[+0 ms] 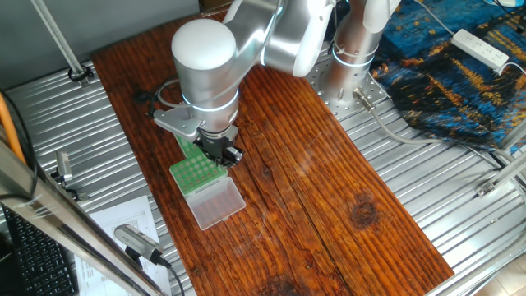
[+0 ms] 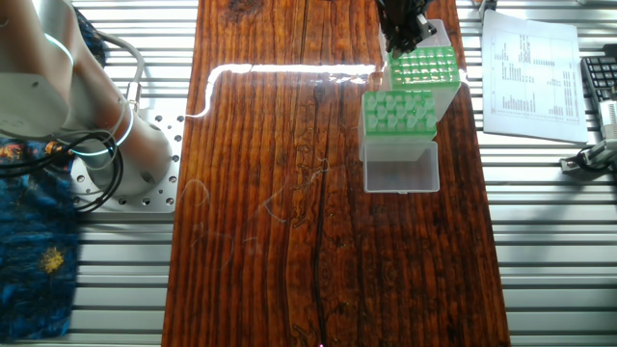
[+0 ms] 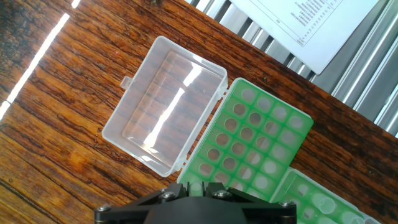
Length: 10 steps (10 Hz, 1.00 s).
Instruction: Transfer all large pipette tips from one holder to another
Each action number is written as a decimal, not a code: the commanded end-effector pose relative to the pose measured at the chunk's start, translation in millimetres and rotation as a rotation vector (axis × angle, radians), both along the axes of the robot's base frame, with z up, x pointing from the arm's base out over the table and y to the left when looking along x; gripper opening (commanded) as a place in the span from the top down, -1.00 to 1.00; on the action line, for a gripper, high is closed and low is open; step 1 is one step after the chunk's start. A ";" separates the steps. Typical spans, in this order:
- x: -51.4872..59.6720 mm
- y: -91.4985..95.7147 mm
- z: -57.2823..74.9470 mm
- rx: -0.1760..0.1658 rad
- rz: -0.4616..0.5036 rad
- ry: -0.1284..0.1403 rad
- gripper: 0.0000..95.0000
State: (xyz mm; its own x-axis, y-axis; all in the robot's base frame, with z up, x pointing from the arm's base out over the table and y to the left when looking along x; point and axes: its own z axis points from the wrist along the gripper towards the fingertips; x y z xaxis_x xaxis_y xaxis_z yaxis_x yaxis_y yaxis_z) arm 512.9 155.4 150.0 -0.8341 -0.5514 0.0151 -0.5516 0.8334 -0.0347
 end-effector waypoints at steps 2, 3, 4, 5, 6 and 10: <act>0.1 -0.2 -0.1 0.000 0.000 0.000 1.00; 0.1 -0.2 -0.1 0.000 0.000 0.000 1.00; 0.1 -0.2 -0.1 0.000 0.000 0.000 1.00; 0.1 -0.2 -0.1 0.000 0.000 0.000 1.00; 0.1 -0.2 -0.1 0.000 0.000 0.000 1.00; 0.3 -15.1 50.2 -0.005 0.056 0.031 1.00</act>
State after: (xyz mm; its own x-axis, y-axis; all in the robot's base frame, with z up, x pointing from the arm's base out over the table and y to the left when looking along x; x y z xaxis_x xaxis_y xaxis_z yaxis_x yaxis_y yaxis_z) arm 514.8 148.3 173.8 -0.8194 -0.5727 0.0236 -0.5732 0.8188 -0.0304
